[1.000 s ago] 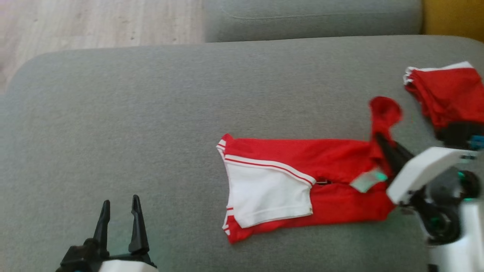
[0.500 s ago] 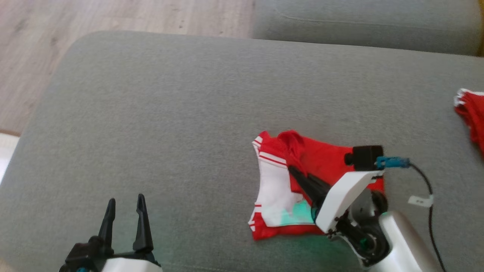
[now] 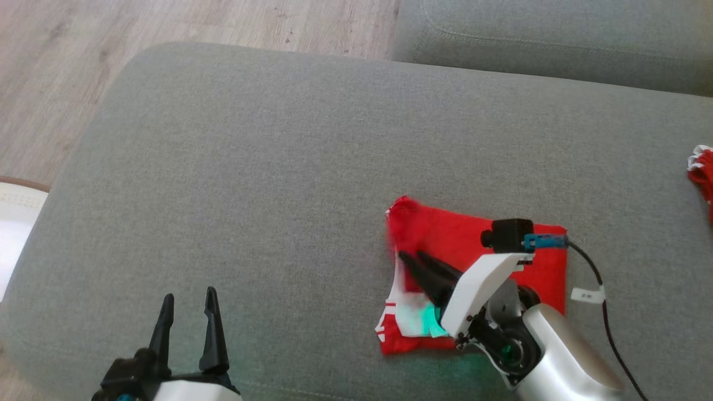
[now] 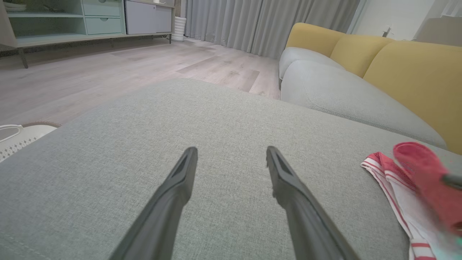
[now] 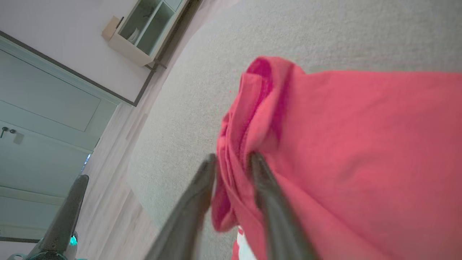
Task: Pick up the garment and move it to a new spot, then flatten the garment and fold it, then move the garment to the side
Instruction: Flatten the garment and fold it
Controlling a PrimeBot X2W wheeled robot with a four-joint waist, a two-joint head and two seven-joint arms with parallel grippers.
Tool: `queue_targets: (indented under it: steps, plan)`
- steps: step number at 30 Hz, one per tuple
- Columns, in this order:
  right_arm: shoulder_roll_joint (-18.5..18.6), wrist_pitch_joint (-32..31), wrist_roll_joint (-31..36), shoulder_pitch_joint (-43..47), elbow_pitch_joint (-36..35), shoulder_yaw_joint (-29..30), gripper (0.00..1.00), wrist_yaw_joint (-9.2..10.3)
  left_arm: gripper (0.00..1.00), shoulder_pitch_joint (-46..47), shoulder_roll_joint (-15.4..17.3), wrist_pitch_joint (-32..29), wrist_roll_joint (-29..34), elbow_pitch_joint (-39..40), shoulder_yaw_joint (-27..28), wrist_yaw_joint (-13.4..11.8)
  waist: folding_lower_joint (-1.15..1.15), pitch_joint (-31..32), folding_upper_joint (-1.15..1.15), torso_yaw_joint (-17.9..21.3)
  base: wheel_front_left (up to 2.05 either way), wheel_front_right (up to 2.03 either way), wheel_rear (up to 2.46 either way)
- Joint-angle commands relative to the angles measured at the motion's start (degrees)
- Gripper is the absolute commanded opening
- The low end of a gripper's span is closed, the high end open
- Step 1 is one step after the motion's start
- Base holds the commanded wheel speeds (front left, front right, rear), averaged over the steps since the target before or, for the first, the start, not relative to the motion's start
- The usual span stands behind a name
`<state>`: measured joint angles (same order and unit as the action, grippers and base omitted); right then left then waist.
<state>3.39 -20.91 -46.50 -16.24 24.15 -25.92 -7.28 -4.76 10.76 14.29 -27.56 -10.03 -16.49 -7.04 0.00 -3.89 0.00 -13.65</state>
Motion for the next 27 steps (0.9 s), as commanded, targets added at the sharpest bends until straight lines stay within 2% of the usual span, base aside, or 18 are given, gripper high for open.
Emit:
queue_targets:
  steps: [1,5,8,10,12,13,16,20,27]
  plan:
    - [-0.5,1.6,-1.0,-3.1,-0.7,-1.9,1.00,-0.21,1.00,2.3,0.2,0.7,0.9,1.4,1.9,0.1,0.00,0.2,0.00,0.2,0.00,0.00,0.00]
    - [-0.5,4.3,-1.9,-3.7,-0.6,-2.9,1.00,-0.21,1.00,2.2,0.1,0.7,1.0,1.1,1.8,0.3,0.00,0.7,0.00,0.8,0.00,0.00,0.00]
    - [-0.5,7.4,-0.1,-3.7,-1.5,-1.7,1.00,-0.21,1.00,1.9,0.1,0.7,1.0,0.9,1.7,0.3,0.00,1.1,0.00,1.2,0.00,0.00,0.00]
    - [-0.5,10.1,3.3,-3.6,-2.1,0.4,1.00,-0.21,1.00,1.8,0.2,0.7,1.0,0.9,1.7,0.3,0.00,1.4,0.00,1.5,0.00,0.00,0.00]
    - [-0.3,14.1,10.7,-2.8,-3.3,4.9,1.00,-0.21,1.00,1.6,0.3,0.7,1.2,0.9,1.4,0.5,0.00,1.9,0.00,2.0,0.00,0.00,0.00]
    - [-0.3,14.1,10.7,-2.8,-3.3,4.9,1.00,-0.21,1.00,1.6,0.3,0.7,1.2,0.9,1.4,0.5,0.00,1.9,0.00,2.0,0.00,0.00,0.00]
    - [-0.2,17.3,17.0,-0.8,-5.5,10.0,1.00,-0.21,1.00,1.8,0.4,0.4,1.6,1.2,0.6,0.7,0.00,2.4,0.00,2.6,0.00,0.00,0.00]
    - [0.0,19.4,24.8,2.9,-9.1,15.7,1.00,-0.21,1.00,2.8,0.5,-0.4,2.1,1.4,-0.4,0.9,0.00,3.4,0.00,4.2,0.00,0.00,0.00]
    - [-0.4,21.9,33.2,10.0,-14.6,22.2,1.00,-0.21,1.00,4.0,0.1,-1.5,2.1,1.3,-1.5,1.0,0.00,4.9,0.00,7.7,0.00,0.00,0.00]
